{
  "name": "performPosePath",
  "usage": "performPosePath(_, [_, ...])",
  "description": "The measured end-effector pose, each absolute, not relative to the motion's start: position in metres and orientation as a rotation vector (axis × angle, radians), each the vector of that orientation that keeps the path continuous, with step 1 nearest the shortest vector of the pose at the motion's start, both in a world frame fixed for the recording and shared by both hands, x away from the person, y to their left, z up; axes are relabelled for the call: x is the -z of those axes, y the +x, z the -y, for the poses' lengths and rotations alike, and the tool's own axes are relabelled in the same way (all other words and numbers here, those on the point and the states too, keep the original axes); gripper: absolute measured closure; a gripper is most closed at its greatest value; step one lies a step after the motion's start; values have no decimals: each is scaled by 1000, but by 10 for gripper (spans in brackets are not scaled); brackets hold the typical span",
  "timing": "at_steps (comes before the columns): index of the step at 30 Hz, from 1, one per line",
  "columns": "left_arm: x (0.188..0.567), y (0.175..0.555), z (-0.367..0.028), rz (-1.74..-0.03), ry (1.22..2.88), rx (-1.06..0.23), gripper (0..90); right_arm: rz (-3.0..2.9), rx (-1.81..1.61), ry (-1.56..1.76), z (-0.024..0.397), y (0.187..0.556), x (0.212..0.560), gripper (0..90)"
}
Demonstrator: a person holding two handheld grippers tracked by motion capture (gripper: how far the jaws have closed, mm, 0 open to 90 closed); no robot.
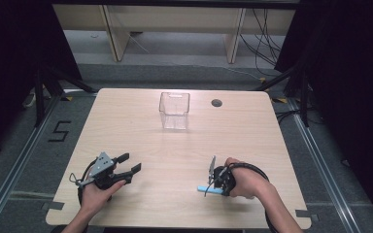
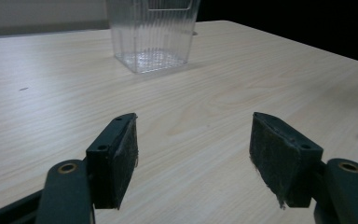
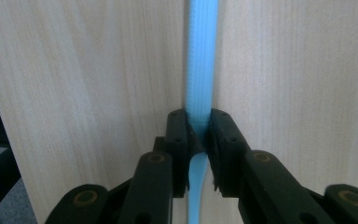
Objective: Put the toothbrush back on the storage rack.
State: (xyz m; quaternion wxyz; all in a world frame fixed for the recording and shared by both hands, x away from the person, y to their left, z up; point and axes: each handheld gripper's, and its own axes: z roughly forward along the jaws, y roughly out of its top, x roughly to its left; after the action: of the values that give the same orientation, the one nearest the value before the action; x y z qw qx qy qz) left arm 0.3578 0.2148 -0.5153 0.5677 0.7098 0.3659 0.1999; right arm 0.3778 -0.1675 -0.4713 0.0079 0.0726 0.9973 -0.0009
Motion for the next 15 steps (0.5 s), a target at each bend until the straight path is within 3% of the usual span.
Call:
performPosePath(7, [509,351,-196,-725,1719,-382,316,-3106,-39,232,161,376,460,789])
performPosePath(15, [508,341,-175,-577,1824,-323,379,-3087,-76,151,146,377,447,789])
